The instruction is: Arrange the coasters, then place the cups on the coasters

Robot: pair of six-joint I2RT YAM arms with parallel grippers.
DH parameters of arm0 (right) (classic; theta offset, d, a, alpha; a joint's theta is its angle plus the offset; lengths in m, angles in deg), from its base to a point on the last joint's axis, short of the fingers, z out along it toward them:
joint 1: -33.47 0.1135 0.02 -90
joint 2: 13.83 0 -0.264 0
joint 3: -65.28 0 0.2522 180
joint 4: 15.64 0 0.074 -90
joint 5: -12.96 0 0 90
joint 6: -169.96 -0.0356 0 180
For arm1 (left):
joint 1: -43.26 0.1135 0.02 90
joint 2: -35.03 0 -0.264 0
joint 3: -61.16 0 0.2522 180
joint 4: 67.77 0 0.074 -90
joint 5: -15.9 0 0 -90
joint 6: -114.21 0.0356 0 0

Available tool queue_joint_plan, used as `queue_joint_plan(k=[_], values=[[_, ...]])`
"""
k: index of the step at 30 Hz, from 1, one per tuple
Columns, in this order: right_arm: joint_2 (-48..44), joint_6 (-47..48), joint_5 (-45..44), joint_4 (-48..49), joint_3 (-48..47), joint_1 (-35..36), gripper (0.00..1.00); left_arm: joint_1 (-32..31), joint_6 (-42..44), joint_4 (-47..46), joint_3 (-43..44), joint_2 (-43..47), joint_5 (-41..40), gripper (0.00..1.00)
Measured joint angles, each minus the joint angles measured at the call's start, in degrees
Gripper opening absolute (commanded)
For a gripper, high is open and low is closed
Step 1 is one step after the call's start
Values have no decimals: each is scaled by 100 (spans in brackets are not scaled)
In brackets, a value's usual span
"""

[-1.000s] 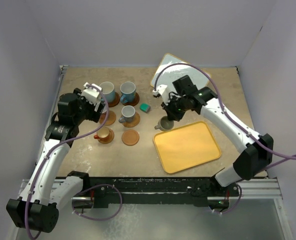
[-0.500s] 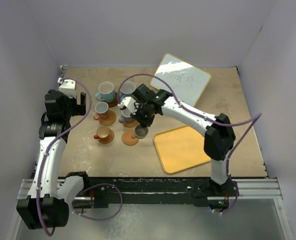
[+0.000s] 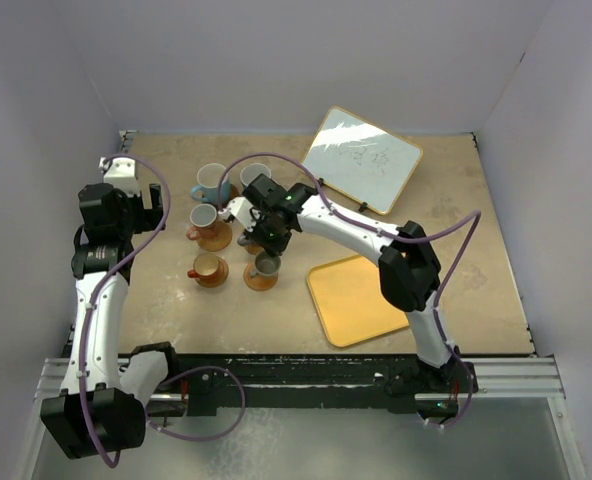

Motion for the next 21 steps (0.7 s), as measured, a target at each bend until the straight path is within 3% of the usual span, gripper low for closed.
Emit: queue_joint_plan(k=[21], values=[[575, -221, -101, -94, -501, 138, 0, 87, -85, 33, 0, 11, 155, 95]])
